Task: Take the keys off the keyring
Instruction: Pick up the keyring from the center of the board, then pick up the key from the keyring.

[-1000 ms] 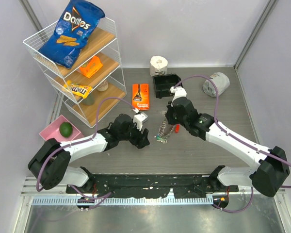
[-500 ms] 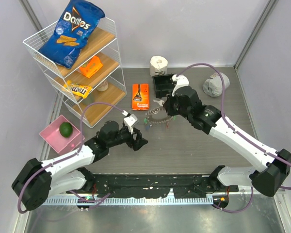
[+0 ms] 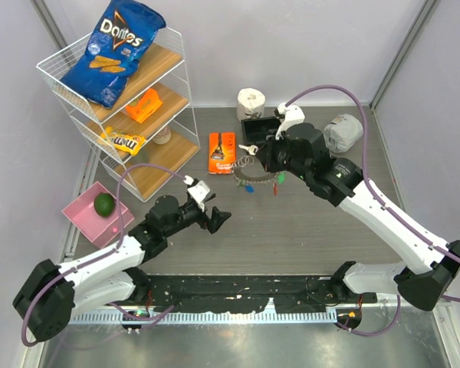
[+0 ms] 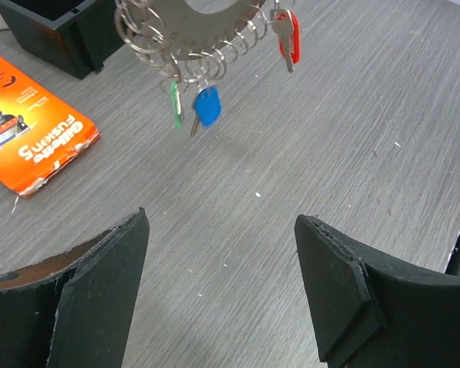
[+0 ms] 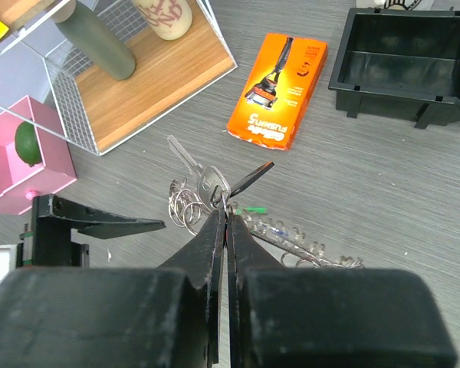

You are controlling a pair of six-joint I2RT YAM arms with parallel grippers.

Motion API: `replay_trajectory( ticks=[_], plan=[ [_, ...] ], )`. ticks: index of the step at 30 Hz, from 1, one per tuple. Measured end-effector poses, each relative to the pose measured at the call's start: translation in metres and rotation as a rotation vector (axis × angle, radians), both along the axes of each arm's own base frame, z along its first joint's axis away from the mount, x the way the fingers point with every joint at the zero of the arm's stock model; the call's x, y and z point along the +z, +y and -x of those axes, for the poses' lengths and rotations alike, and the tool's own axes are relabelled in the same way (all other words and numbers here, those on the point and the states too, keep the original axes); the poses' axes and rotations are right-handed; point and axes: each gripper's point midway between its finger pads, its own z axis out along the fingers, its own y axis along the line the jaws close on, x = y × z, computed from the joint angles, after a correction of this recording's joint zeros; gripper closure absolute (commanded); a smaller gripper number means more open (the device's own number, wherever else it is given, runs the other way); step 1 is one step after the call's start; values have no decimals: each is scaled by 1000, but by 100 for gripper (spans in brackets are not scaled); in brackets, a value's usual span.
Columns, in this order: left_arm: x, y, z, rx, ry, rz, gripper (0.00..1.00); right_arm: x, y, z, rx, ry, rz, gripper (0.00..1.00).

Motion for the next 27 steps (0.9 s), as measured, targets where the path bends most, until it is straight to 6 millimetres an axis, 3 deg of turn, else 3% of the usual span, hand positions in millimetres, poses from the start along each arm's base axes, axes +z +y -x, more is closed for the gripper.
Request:
replay_trajectory(
  ticks=[16, 21, 27],
  plan=[
    [5, -16, -23, -20, -134, 0, 18, 22, 5, 17, 79, 4, -44, 95],
    [7, -26, -24, -61, -135, 10, 26, 29, 3, 22, 87, -8, -62, 95],
    [19, -43, -15, -164, -156, 59, 28, 35, 3, 24, 92, -11, -78, 95]
  ],
)
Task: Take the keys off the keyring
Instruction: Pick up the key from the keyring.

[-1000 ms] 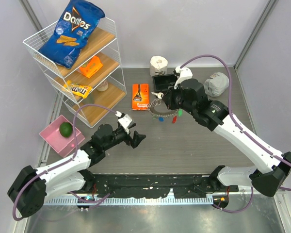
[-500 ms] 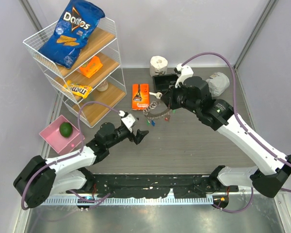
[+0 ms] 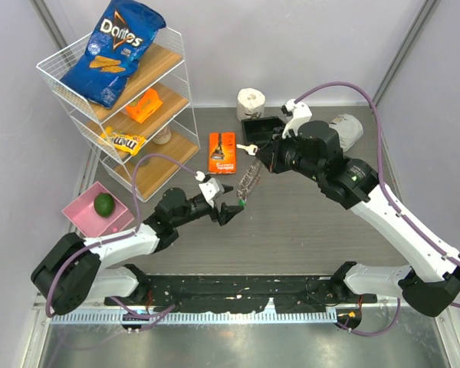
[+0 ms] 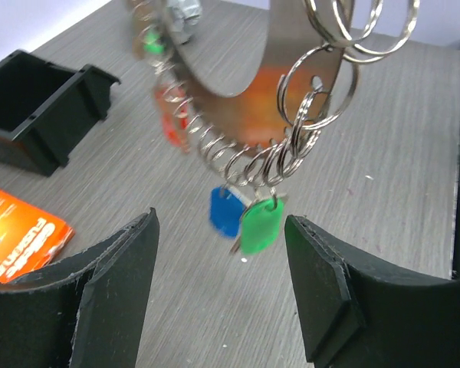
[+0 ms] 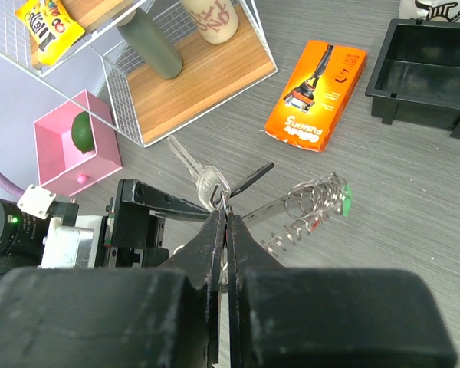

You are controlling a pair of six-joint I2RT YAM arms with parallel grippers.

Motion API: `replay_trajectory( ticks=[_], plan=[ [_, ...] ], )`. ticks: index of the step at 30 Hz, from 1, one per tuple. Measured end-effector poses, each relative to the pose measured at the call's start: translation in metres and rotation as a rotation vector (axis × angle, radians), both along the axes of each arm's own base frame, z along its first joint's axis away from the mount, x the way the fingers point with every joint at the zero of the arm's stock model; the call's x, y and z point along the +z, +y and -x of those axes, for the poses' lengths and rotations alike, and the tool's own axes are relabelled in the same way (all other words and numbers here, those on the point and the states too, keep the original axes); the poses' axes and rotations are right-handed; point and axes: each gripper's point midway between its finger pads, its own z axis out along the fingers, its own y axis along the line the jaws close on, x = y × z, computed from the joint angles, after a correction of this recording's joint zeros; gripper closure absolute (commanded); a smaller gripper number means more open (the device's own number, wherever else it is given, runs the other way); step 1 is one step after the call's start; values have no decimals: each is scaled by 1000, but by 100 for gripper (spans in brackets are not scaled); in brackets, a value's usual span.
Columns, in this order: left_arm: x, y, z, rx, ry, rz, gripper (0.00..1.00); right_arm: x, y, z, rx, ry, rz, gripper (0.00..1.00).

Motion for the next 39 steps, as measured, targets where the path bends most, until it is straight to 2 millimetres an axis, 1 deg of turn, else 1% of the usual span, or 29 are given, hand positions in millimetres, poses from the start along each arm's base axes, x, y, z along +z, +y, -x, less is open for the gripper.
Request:
replay_trajectory(
  ticks=[5, 6, 9, 10, 12, 14, 15, 20, 21, 23, 26, 28, 30, 32, 39],
  plan=[
    [3, -10, 14, -99, 4, 24, 29, 0, 1, 1, 1, 8, -8, 95],
    [4, -11, 16, -109, 4, 27, 31, 0, 1, 1, 2, 8, -9, 95],
    [6, -13, 19, -130, 3, 37, 42, 2, 2, 2, 6, 8, -13, 95],
    [5, -13, 19, -133, 4, 38, 44, 2, 2, 2, 7, 8, -14, 95],
    [4, -16, 18, -138, 10, 34, 44, 3, 2, 2, 9, 9, -16, 95],
    [2, -18, 17, -146, 18, 31, 39, 4, 2, 3, 10, 8, -17, 95],
    [2, -19, 17, -150, 20, 30, 39, 5, 2, 3, 10, 8, -19, 95],
    [1, -22, 21, -182, 36, 33, 39, 5, 2, 3, 12, 8, -20, 95],
    [1, -23, 22, -189, 39, 36, 41, 5, 2, 3, 12, 8, -20, 95],
    [3, -24, 25, -207, 38, 42, 47, 5, 2, 3, 12, 8, -22, 95],
    [6, -26, 29, -232, 35, 52, 64, 5, 3, 4, 14, 11, -25, 95],
    [6, -27, 31, -243, 37, 54, 72, 6, 3, 4, 15, 13, -28, 95],
    [6, -29, 30, -251, 40, 52, 84, 6, 4, 4, 16, 17, -34, 95],
    [6, -32, 30, -260, 49, 53, 99, 6, 5, 5, 20, 21, -39, 95],
    [14, -39, 27, -288, 63, 51, 100, 6, 6, 6, 25, 25, -43, 95]
  ],
)
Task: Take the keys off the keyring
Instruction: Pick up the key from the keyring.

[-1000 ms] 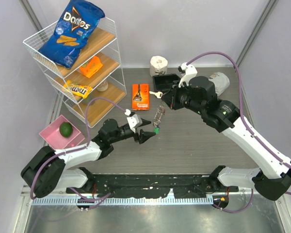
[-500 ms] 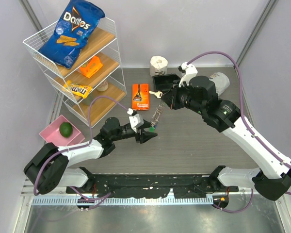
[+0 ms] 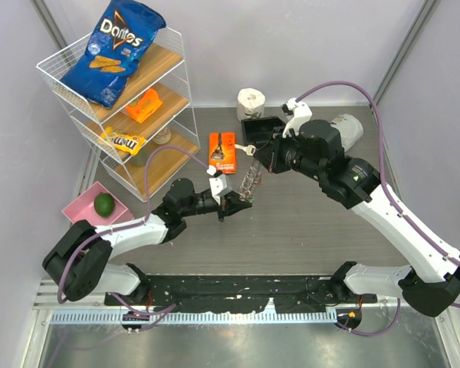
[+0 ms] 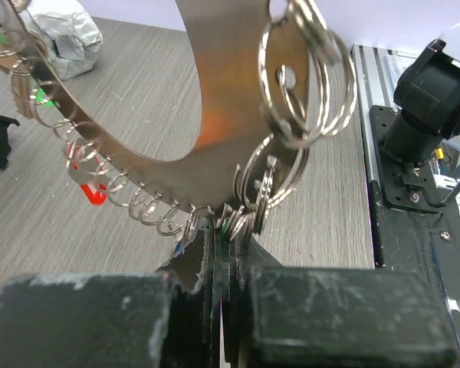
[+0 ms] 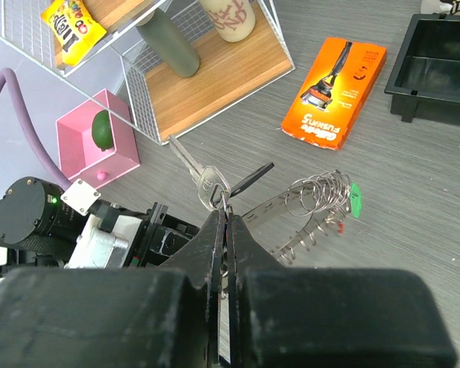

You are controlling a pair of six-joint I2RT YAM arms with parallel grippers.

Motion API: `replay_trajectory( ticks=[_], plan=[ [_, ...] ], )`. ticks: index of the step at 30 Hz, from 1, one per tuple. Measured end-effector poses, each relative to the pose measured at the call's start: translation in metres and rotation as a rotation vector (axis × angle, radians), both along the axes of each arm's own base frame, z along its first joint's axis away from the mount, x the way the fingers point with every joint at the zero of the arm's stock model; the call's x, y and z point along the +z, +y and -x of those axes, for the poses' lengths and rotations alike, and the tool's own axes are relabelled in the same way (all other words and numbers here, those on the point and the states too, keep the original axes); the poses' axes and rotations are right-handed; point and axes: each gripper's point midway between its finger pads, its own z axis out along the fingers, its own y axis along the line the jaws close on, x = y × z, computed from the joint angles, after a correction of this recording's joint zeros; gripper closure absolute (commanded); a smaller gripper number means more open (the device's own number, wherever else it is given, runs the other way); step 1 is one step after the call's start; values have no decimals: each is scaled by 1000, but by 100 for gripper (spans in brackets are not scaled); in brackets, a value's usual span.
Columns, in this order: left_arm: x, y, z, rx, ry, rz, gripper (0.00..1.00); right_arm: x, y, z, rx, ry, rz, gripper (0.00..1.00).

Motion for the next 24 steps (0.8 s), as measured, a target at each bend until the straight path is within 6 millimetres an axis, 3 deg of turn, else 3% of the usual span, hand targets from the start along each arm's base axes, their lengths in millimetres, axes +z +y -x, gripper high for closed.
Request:
replay_trajectory(
  ticks=[5, 10, 13, 21, 24],
  plan=[
    [-6, 5, 2, 14, 36, -33, 100, 0, -7, -3, -37, -9, 11, 95],
    [-8, 17, 6, 65, 128, -107, 100, -15, -32, 2, -118, -23, 39, 95],
    [-3, 25, 7, 106, 190, -156, 100, -36, -45, 4, -162, -18, 68, 95],
    [7, 53, 19, 200, 323, -290, 100, -125, -64, 11, -203, 73, 191, 92],
    [11, 62, 24, 223, 352, -331, 100, -143, -67, 17, -197, 86, 200, 68]
  ],
)
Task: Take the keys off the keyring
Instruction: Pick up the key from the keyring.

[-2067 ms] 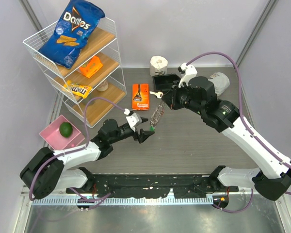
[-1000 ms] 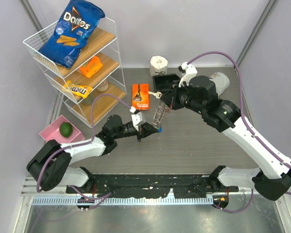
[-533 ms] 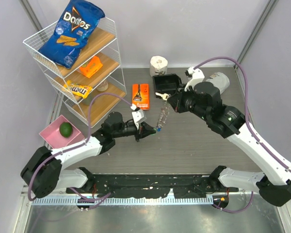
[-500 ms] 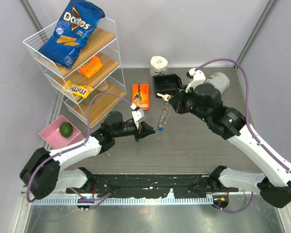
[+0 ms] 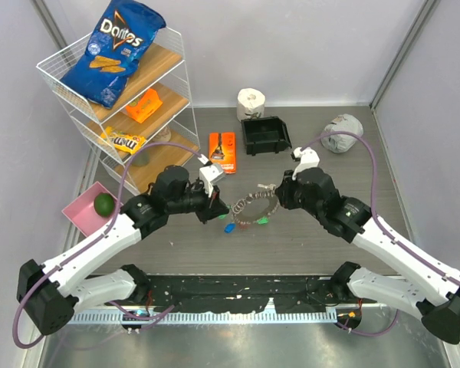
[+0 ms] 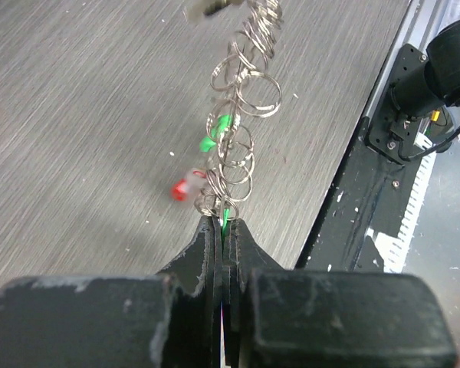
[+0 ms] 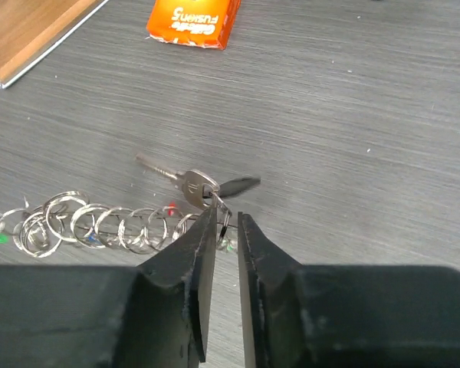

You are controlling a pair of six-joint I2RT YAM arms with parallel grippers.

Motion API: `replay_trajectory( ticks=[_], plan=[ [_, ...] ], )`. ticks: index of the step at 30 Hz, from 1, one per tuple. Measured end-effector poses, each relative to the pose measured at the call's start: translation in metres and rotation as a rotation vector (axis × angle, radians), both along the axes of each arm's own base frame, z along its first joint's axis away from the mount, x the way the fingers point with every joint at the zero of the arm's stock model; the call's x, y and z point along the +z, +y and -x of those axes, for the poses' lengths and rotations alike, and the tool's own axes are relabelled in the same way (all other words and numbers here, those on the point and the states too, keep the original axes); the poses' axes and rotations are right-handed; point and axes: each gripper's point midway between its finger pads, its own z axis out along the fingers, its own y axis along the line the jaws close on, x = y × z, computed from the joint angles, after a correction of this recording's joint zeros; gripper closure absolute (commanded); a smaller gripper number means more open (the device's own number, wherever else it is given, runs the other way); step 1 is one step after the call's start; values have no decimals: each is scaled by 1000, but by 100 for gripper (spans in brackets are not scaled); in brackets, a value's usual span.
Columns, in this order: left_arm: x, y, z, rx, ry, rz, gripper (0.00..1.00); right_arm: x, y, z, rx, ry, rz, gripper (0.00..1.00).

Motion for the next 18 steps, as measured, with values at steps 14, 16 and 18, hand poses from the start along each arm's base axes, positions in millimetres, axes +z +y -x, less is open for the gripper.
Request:
replay_trajectory(
  ticks=[14, 16, 18],
  plan=[
    [59, 11, 31, -93, 58, -23, 100, 17, 30, 46, 399, -237, -144, 29],
    [64, 10, 36, -128, 60, -21, 100, 20, 45, 57, 518, -286, -189, 29],
    [65, 10, 41, -155, 72, -30, 100, 25, 56, 66, 613, -320, -216, 31]
  ],
)
